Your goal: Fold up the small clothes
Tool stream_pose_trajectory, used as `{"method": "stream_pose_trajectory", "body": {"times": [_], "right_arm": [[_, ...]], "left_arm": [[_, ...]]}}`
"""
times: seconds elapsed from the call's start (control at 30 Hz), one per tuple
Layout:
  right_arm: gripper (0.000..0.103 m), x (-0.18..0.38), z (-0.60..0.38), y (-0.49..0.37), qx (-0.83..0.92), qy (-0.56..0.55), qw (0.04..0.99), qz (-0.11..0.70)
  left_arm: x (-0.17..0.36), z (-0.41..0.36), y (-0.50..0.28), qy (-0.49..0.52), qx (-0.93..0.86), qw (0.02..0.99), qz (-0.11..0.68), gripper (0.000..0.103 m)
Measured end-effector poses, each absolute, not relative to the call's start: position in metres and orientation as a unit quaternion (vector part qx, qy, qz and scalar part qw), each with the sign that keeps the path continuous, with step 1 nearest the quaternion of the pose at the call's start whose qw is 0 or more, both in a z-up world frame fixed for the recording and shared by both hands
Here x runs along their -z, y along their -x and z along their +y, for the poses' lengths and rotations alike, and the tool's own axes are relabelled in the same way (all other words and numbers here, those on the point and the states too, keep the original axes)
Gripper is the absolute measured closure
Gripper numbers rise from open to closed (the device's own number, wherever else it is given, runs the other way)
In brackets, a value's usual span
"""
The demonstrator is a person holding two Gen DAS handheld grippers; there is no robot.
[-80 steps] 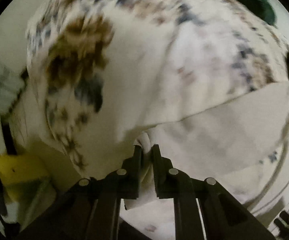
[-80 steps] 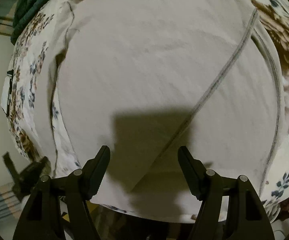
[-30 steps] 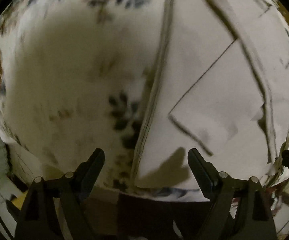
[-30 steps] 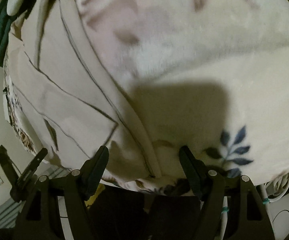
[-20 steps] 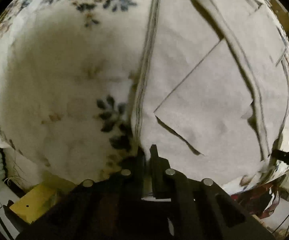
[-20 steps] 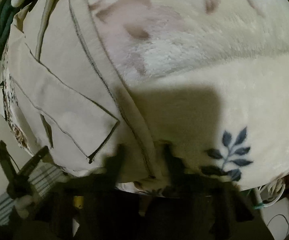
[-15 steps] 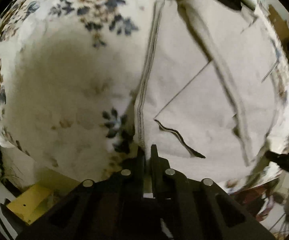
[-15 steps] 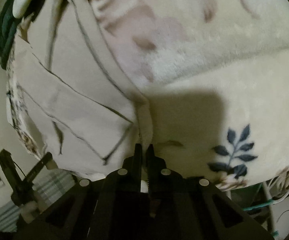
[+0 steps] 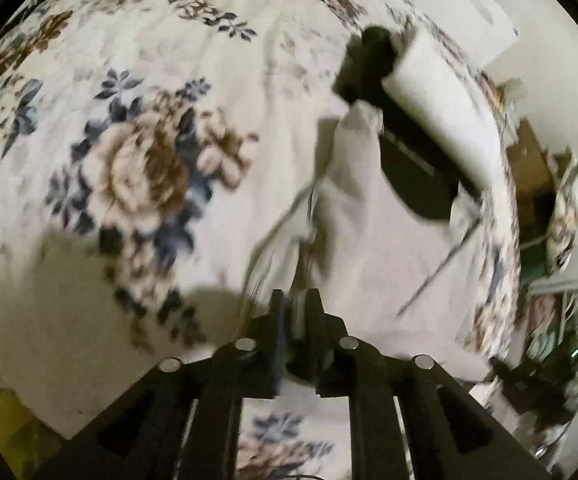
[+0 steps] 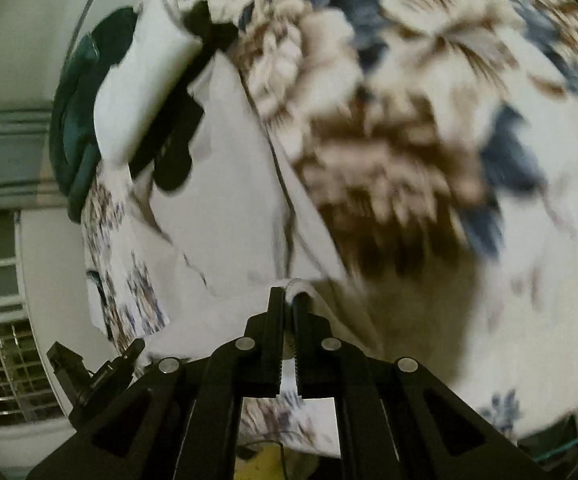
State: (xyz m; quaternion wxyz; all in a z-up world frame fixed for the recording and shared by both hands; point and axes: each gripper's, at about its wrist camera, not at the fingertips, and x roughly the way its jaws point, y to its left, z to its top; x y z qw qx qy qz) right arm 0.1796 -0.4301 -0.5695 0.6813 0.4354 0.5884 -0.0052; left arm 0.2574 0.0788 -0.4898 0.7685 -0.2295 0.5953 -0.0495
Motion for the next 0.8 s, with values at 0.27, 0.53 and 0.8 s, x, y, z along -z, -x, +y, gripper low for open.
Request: {"method": "stream_pose_trajectory", "body": {"times": [0.27, 0.53, 0.8], "right_arm": [[0.042, 0.568, -0.446, -0.185, 0.007, -0.397, 0.700, 0.594], [0.042, 0.598, -0.416, -0.196, -0.015, -0.325, 0.710, 0.624], [0.065, 0.631, -0.408, -0.234, 0.037, -0.264, 0.700, 0.663]], "left_arm": [[0.490, 0.098, -0.247, 0.232, 0.021, 0.781, 0.579, 0.046], [0.540, 0.056, -0.266, 0.113, 0.012, 0.776, 0.621, 0.046], [0.548, 0.054, -0.290, 0.116, 0.005, 0.768, 0.629, 0.046]]}}
